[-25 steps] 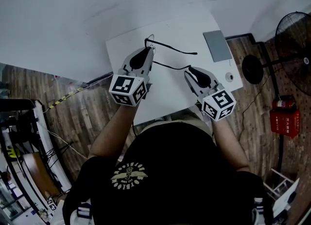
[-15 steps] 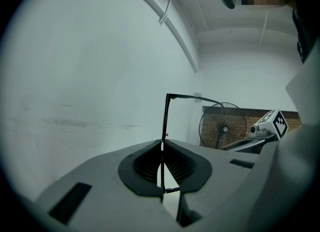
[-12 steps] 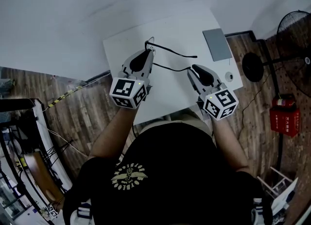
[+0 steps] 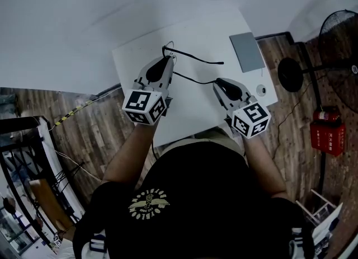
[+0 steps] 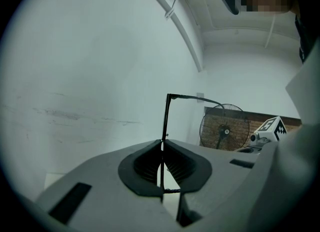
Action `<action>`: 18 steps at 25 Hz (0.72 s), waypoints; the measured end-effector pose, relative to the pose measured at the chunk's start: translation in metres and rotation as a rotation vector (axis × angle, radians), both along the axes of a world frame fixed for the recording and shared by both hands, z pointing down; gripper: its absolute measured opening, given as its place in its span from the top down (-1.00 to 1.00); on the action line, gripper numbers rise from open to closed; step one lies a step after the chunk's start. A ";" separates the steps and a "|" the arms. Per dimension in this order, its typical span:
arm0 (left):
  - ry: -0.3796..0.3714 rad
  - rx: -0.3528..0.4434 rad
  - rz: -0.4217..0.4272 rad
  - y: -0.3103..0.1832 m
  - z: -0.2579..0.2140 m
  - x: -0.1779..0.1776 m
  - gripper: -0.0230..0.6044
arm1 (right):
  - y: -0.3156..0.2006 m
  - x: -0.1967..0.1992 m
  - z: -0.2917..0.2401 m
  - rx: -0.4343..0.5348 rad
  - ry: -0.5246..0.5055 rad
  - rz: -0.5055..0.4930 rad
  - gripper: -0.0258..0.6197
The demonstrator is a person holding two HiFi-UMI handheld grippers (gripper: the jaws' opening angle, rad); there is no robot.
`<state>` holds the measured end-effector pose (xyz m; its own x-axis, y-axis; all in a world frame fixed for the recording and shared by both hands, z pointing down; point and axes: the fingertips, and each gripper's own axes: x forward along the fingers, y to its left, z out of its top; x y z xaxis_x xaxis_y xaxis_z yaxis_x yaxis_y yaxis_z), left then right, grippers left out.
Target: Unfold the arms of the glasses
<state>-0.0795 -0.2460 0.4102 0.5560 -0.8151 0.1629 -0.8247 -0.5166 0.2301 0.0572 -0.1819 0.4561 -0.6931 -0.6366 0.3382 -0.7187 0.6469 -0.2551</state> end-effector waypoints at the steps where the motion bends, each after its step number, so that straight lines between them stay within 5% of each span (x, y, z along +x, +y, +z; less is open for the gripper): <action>1: 0.001 0.000 -0.001 -0.004 0.000 0.002 0.87 | -0.002 0.001 0.002 -0.006 0.002 -0.003 0.76; 10: -0.021 0.020 -0.074 -0.027 0.006 -0.002 0.87 | -0.029 0.020 -0.002 0.034 0.040 -0.022 0.69; 18: -0.036 0.006 -0.213 -0.027 0.015 -0.031 0.87 | -0.064 0.058 -0.031 0.163 0.045 0.025 0.92</action>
<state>-0.1101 -0.2726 0.4253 0.3653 -0.9145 0.1740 -0.9229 -0.3314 0.1960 0.1148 -0.2459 0.4255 -0.6628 -0.7023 0.2598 -0.7434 0.6589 -0.1153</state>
